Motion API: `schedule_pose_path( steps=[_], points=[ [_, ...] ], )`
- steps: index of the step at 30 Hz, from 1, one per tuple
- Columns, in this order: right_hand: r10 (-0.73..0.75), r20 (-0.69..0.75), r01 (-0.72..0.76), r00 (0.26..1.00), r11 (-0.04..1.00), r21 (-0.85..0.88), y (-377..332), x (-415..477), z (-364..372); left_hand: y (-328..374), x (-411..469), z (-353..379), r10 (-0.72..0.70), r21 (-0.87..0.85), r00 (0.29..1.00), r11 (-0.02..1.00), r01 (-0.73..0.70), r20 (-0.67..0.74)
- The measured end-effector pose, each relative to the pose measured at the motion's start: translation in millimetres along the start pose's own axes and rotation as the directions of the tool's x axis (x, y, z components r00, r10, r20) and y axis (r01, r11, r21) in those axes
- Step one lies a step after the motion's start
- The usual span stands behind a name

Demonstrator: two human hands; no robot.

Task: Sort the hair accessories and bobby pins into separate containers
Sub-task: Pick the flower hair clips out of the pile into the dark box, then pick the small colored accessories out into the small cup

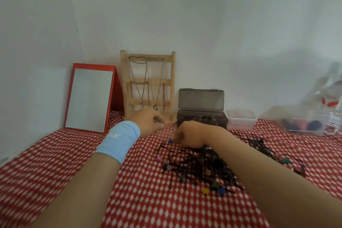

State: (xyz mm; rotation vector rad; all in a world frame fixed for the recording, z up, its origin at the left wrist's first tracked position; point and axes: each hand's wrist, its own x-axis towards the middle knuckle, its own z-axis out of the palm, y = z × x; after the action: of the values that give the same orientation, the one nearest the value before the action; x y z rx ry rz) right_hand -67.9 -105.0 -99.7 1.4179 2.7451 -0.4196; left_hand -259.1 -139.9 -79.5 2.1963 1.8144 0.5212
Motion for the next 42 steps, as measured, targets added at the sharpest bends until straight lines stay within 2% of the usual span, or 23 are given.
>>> schedule_pose_path(
  steps=[2, 5, 7, 9, 11, 13, 16, 20, 23, 25, 27, 30, 32, 34, 38, 42],
  points=[
    [0.018, -0.002, -0.018, 1.000, 0.998, 0.060, 14, -7, -7, 10, 10, 1, 0.042, -0.051, 0.998, 0.998, -0.045, -0.044],
    [0.107, 0.091, -0.099, 0.990, 0.992, -0.083, 41, -19, -19, 29, 27, 6, 0.097, -0.039, 0.994, 0.994, -0.099, -0.054],
    [0.128, 0.119, -0.119, 0.985, 0.990, -0.081, 57, -27, -23, 40, 41, 11, 0.122, -0.058, 0.991, 0.990, -0.125, -0.060],
    [0.098, 0.025, -0.100, 0.995, 0.993, 0.058, 69, -34, -29, 51, 55, 18, 0.134, -0.082, 0.988, 0.987, -0.140, -0.074],
    [0.107, -0.156, -0.086, 0.982, 0.987, 0.137, 78, -35, -40, 58, 69, 23, 0.127, -0.096, 0.987, 0.986, -0.136, -0.099],
    [0.140, -0.297, -0.105, 0.945, 0.986, 0.129, 88, -33, -52, 65, 84, 26, 0.110, -0.104, 0.986, 0.987, -0.123, -0.124],
    [0.184, -0.350, -0.169, 0.919, 0.983, 0.073, 99, -25, -61, 70, 105, 33, 0.082, -0.113, 0.988, 0.989, -0.097, -0.131],
    [0.198, -0.323, -0.192, 0.925, 0.980, 0.049, 104, -15, -57, 67, 119, 44, 0.073, -0.076, 0.996, 0.994, -0.077, -0.060],
    [0.167, -0.331, -0.146, 0.929, 0.985, 0.089, 100, -16, -51, 59, 113, 47, 0.108, -0.113, 0.990, 0.987, -0.118, -0.088],
    [0.116, -0.270, -0.096, 0.956, 0.992, 0.085, 96, -18, -45, 52, 101, 45, 0.148, -0.112, 0.983, 0.981, -0.160, -0.111],
    [0.087, -0.208, -0.083, 0.974, 0.996, 0.027, 90, -18, -36, 45, 85, 41, 0.184, -0.084, 0.980, 0.978, -0.191, -0.080],
    [0.102, -0.200, -0.130, 0.974, 0.983, -0.131, 84, -15, -26, 28, 62, 39, 0.172, 0.020, 0.984, 0.985, -0.173, 0.045],
    [0.111, -0.172, -0.146, 0.979, 0.968, -0.206, 78, -12, -22, 17, 49, 39, 0.155, 0.122, 0.987, 0.980, -0.159, 0.035],
    [0.113, -0.130, -0.141, 0.985, 0.963, -0.229, 75, -11, -19, 8, 41, 42, 0.092, 0.151, 0.996, 0.985, -0.088, -0.015],
    [0.127, -0.089, -0.141, 0.988, 0.974, -0.178, 66, -12, -19, -5, 32, 48, -0.126, 0.025, 0.992, 0.992, 0.127, -0.022],
    [0.124, -0.084, -0.136, 0.989, 0.980, -0.146, 65, -16, -18, 2, 33, 52, -0.084, -0.142, 0.996, 0.987, 0.080, -0.025]
  ],
)
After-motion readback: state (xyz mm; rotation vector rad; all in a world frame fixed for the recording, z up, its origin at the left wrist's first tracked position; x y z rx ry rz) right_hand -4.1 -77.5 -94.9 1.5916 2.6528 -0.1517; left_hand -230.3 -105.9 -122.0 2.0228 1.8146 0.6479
